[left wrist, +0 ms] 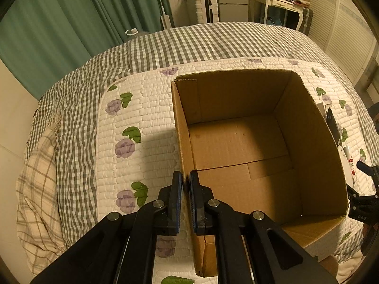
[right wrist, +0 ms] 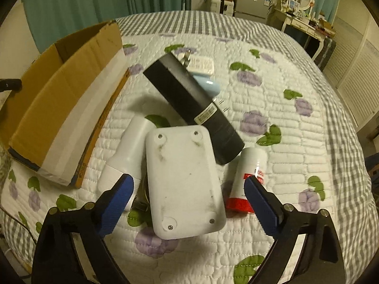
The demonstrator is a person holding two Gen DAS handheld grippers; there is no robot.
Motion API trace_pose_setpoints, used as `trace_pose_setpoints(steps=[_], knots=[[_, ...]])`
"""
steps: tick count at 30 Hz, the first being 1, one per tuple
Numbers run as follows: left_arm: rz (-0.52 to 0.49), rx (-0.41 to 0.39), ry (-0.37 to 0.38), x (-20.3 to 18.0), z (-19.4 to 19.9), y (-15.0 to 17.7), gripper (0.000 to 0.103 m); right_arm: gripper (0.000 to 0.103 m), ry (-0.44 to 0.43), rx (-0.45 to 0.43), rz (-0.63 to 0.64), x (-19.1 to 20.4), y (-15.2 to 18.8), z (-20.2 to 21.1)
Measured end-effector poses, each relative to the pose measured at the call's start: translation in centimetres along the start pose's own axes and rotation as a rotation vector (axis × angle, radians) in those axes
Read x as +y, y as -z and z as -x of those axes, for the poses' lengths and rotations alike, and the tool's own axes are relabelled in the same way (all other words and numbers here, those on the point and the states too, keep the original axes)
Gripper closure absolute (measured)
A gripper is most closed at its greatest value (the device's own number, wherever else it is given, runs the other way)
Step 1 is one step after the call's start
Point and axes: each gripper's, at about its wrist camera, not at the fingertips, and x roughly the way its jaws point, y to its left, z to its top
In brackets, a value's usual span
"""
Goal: Organize rigid objects
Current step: 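Reach the right gripper to the white rectangular device and grasp it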
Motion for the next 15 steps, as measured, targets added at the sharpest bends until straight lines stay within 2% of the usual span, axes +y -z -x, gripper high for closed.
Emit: trace_pose_setpoints(steps=[11, 15], knots=[[0.003, 0.005, 0.008, 0.1, 0.0, 0.0, 0.097, 0.036, -0.024, 0.034, 0.019, 0.5, -0.1, -1.9], [0.003, 0.005, 0.012, 0.2, 0.0, 0.0, 0.097, 0.037, -0.043, 0.028, 0.016, 0.3, 0.1, -1.6]])
